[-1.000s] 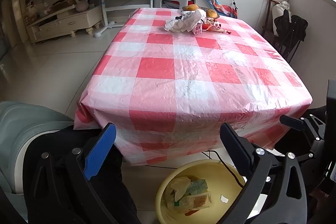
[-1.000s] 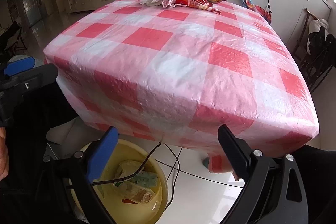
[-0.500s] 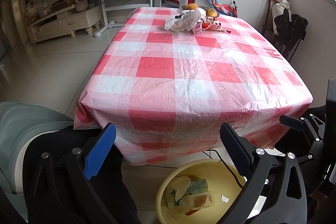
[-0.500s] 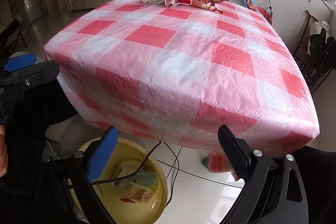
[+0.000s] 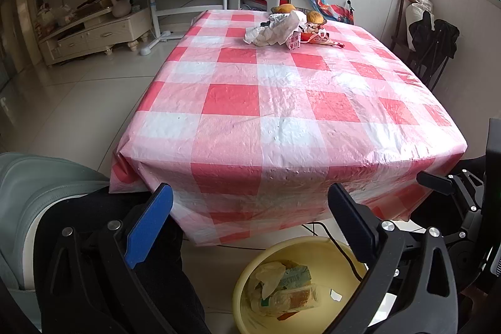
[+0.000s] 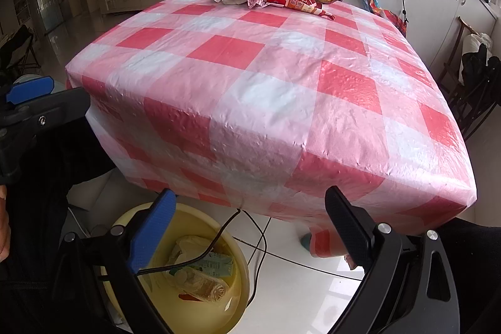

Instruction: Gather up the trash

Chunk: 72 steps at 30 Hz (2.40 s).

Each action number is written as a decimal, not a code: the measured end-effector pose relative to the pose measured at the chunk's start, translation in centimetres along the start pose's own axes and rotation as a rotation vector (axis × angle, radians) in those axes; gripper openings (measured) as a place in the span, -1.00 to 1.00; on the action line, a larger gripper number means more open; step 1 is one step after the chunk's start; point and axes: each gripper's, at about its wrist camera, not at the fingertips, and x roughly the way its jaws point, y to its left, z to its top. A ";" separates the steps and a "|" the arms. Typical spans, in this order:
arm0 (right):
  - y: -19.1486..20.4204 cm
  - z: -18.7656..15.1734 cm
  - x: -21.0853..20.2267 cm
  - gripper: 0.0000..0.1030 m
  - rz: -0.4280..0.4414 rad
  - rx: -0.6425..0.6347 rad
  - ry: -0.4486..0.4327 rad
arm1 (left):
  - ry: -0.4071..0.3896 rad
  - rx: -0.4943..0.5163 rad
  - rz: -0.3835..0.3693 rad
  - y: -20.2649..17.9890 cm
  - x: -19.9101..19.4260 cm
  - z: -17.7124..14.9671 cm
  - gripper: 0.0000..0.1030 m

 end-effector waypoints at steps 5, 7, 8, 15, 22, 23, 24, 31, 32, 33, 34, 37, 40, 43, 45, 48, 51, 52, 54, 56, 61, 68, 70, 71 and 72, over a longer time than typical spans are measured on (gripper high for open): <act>0.1 0.0 0.0 0.78 0.000 -0.002 0.001 | 0.001 0.000 0.001 0.0 0.0 0.0 0.86; 0.1 0.0 0.0 0.78 -0.001 -0.003 0.001 | 0.001 0.000 0.000 0.0 0.0 0.0 0.86; 0.1 0.0 0.0 0.78 -0.001 -0.003 0.001 | 0.001 0.000 0.000 0.0 0.0 0.0 0.86; 0.1 0.0 0.0 0.78 -0.002 -0.003 0.001 | 0.003 0.002 0.001 0.1 0.1 -0.1 0.86; 0.2 0.0 0.0 0.78 -0.002 -0.004 0.001 | 0.006 0.004 0.001 0.2 0.2 -0.3 0.86; 0.2 0.0 0.0 0.78 -0.002 -0.004 0.001 | 0.006 0.004 0.001 0.1 0.2 -0.3 0.86; 0.2 0.0 0.0 0.78 -0.002 -0.003 0.002 | 0.006 0.004 0.001 0.0 0.2 -0.2 0.86; 0.2 -0.1 0.0 0.78 -0.004 -0.002 0.000 | 0.007 0.003 0.002 0.1 0.2 -0.2 0.86; 0.2 -0.1 0.0 0.78 -0.003 -0.002 0.000 | 0.008 0.003 0.001 0.1 0.3 -0.3 0.86; 0.2 -0.1 0.0 0.78 -0.003 -0.003 0.001 | 0.009 0.003 0.001 0.2 0.3 -0.4 0.86; 0.2 -0.1 0.0 0.78 -0.003 -0.004 0.002 | 0.008 0.004 0.001 0.1 0.3 -0.3 0.86; 0.2 -0.1 -0.1 0.78 -0.004 -0.009 0.001 | 0.009 0.004 0.002 0.1 0.3 -0.3 0.86; 0.2 -0.1 -0.1 0.78 -0.005 -0.010 0.000 | 0.009 0.005 0.001 0.1 0.3 -0.2 0.86; 0.2 -0.1 -0.1 0.78 -0.005 -0.012 -0.004 | 0.011 0.009 0.001 0.0 0.3 -0.3 0.86; 0.2 -0.1 -0.2 0.78 -0.005 -0.016 -0.006 | 0.014 0.015 0.000 0.1 0.4 -0.5 0.86; 0.3 0.0 -0.2 0.78 -0.007 -0.022 -0.008 | 0.015 0.020 0.000 0.1 0.4 -0.7 0.86; 0.4 0.0 -0.2 0.78 -0.007 -0.029 -0.010 | 0.016 0.018 0.000 0.1 0.4 -0.6 0.86; 0.4 0.0 -0.2 0.78 -0.007 -0.031 -0.009 | 0.016 0.017 0.000 0.2 0.4 -0.7 0.86; 0.5 0.0 -0.3 0.78 -0.009 -0.035 -0.010 | 0.016 0.015 0.001 0.3 0.3 -0.8 0.86; 0.6 0.0 -0.3 0.78 -0.009 -0.037 -0.011 | 0.018 0.013 0.002 0.3 0.2 -0.6 0.86; 0.6 0.1 -0.4 0.78 -0.008 -0.037 -0.017 | 0.020 0.009 0.005 0.4 0.1 -0.5 0.86; 0.6 0.2 -0.7 0.78 -0.006 -0.034 -0.027 | 0.022 0.021 0.005 0.4 0.0 -0.4 0.86; 0.5 0.3 -1.1 0.78 -0.004 -0.030 -0.042 | 0.017 0.014 0.004 0.6 -0.2 -0.4 0.86; 0.5 0.4 -1.4 0.78 -0.003 -0.030 -0.052 | 0.015 0.010 0.003 0.5 -0.1 -0.3 0.86; 0.5 0.5 -1.6 0.78 -0.003 -0.030 -0.060 | 0.011 0.002 0.000 0.7 -0.2 -0.2 0.86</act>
